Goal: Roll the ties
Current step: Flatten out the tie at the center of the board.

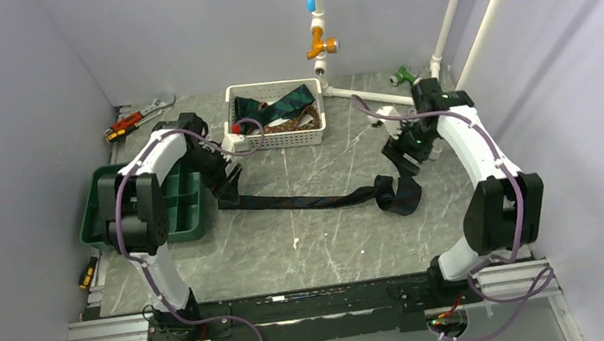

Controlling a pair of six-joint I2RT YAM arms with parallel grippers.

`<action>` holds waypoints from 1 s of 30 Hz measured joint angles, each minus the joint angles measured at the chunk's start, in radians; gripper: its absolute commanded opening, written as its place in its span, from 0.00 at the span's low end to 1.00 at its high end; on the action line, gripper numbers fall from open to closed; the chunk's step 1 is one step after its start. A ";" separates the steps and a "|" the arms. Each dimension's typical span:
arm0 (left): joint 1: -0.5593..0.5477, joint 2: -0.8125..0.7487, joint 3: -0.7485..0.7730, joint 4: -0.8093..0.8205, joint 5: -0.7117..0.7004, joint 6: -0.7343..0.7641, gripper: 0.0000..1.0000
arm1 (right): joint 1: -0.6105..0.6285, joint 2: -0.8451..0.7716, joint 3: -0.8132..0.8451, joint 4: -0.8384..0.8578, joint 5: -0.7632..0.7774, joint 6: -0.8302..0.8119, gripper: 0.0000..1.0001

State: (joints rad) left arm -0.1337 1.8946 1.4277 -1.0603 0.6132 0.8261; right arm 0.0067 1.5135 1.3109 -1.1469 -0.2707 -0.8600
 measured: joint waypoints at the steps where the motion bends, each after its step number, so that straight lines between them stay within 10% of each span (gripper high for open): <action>1: -0.003 -0.014 0.003 0.001 0.019 0.011 0.99 | 0.024 0.019 0.026 0.005 -0.011 0.008 0.70; 14: -0.321 -0.294 -0.393 0.265 -0.082 0.209 0.96 | 0.151 0.124 -0.192 0.022 -0.002 -0.153 0.65; 19: -0.305 -0.253 -0.365 0.358 -0.113 0.179 0.94 | 0.150 0.009 -0.419 0.117 0.097 -0.249 0.43; 23: -0.257 -0.226 -0.302 0.385 -0.071 0.125 0.97 | 0.141 -0.077 -0.505 0.185 0.152 -0.317 0.00; 30: -0.223 -0.175 -0.273 0.382 -0.069 0.137 0.97 | 0.119 -0.220 -0.648 0.392 0.277 -0.402 0.00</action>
State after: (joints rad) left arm -0.3565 1.7199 1.1545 -0.6781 0.5438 0.9627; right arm 0.1257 1.2930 0.6632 -0.7547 0.0059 -1.2617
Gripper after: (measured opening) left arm 0.986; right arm 0.030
